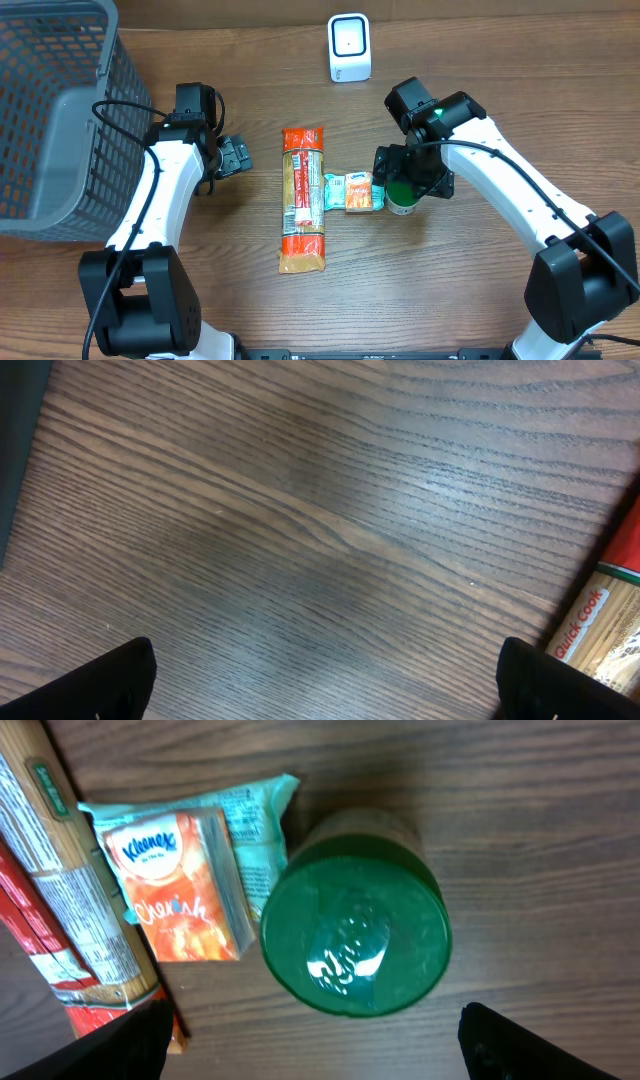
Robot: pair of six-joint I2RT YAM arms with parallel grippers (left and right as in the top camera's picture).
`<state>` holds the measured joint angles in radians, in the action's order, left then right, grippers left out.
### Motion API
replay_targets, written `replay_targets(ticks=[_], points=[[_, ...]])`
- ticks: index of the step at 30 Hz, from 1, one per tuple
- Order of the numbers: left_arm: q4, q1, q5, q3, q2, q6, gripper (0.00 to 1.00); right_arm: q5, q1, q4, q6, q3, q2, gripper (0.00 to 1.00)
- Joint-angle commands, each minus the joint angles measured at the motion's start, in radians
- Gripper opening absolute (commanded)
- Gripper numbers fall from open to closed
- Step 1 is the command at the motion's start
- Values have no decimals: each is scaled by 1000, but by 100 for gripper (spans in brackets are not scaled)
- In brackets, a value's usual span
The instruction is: Scan the item barcode
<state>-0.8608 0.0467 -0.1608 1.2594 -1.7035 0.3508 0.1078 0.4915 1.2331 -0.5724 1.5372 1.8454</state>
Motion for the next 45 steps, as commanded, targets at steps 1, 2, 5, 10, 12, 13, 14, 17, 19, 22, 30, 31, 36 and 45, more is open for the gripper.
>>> replay_targets(ticks=[1, 2, 5, 10, 12, 13, 14, 17, 19, 22, 30, 31, 36, 45], points=[[1, -1, 1, 11, 20, -14, 100, -29, 11, -26, -4, -20, -3, 93], [1, -1, 1, 11, 20, -14, 100, -46, 16, -35, -4, -33, -3, 93], [1, -1, 1, 11, 20, -14, 100, -98, 24, -44, -5, -59, -3, 94], [1, -1, 1, 11, 20, -14, 100, -132, 24, -74, -5, -89, -3, 94], [1, -1, 1, 11, 20, -14, 100, -130, 26, -106, -5, -107, -3, 93], [1, -1, 1, 11, 20, -14, 100, -127, 27, -124, -5, -119, -3, 93], [1, -1, 1, 11, 20, -14, 100, -124, 27, -137, -5, -129, -3, 92], [1, -1, 1, 11, 20, -14, 100, -121, 27, -166, -5, -153, -3, 86], [1, -1, 1, 11, 20, -14, 100, -121, 27, -171, -4, -161, -3, 83], [1, -1, 1, 11, 20, -14, 100, -122, 26, -171, -3, -161, -3, 81], [1, -1, 1, 11, 20, -14, 100, -142, 26, -170, 130, -161, -3, 73], [1, -1, 1, 11, 20, -14, 100, -153, 26, -170, 135, -162, -3, 72], [1, -1, 1, 11, 20, -14, 100, -159, 26, -181, 131, -162, -3, 73], [1, -1, 1, 11, 20, -14, 100, -159, 26, -226, 131, -194, -3, 100]])
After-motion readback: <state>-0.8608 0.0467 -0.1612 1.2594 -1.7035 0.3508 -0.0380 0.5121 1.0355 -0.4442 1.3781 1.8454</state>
